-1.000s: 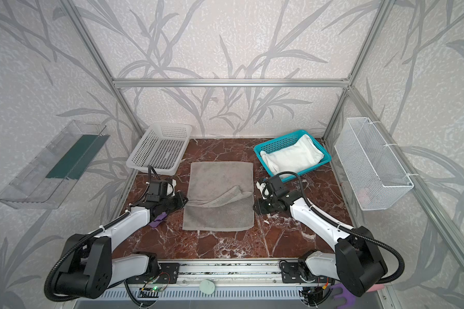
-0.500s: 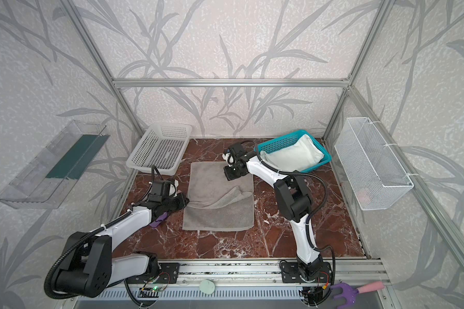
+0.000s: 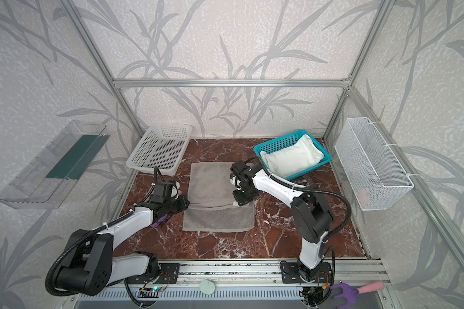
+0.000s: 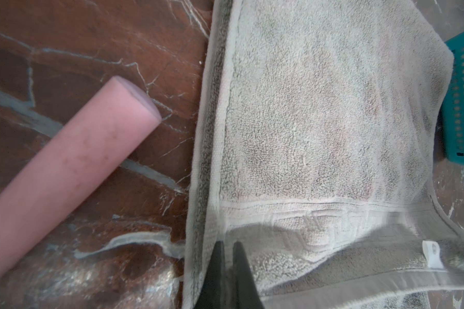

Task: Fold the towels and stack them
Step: 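Grasp the near edge of the folded grey towel with both grippers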

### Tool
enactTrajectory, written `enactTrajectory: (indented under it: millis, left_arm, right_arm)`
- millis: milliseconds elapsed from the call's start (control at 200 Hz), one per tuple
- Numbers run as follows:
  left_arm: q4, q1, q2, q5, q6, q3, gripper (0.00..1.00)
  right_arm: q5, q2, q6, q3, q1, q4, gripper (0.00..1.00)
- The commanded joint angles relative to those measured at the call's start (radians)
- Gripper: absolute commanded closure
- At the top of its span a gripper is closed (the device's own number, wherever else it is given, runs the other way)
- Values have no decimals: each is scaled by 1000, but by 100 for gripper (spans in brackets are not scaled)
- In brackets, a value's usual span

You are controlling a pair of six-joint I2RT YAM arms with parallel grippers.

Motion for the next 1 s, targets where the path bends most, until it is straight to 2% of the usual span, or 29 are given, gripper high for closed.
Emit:
enactTrajectory:
  millis: [0, 150, 205, 265, 315, 400, 485, 545, 610, 820, 865, 950, 995]
  left_arm:
    - [22, 0, 13, -22, 14, -10, 100]
    - [7, 0, 13, -8, 26, -1, 100]
    - [6, -1, 7, 0, 25, 0, 100]
    - [9, -2, 3, 2, 22, -1, 100]
    - [4, -1, 0, 4, 22, 1, 100]
    - [-5, -1, -11, 4, 22, 2, 100]
    - [-8, -2, -20, 4, 23, 1, 100]
    - [-20, -2, -24, 3, 26, 9, 100]
    - [-26, -1, -29, 6, 25, 15, 100]
    - [-1, -4, -12, 24, 1, -4, 100]
    - [16, -7, -1, 39, -13, -17, 100]
    - [28, -29, 18, 41, -23, -38, 100]
    - [19, -42, 28, 42, -21, -41, 100]
  right_arm:
    - [-11, -103, 135, -161, 52, -18, 97]
    - [109, -256, 230, -205, 74, -57, 90]
    - [168, -304, 257, -200, 62, -48, 85]
    - [181, -344, 270, -219, 29, 6, 78]
    - [153, -363, 289, -235, -14, 50, 68]
    - [39, -366, 332, -251, -94, 121, 46]
    - [-82, -350, 368, -255, -148, 197, 39]
    - [-109, -332, 387, -255, -160, 236, 36]
    - [-112, -293, 397, -256, -169, 252, 36]
    - [-227, -110, 423, -268, -180, 307, 37]
    - [-256, -89, 443, -297, -174, 354, 43]
    - [-274, -65, 455, -328, -169, 410, 64]
    - [-271, -58, 454, -331, -169, 418, 71]
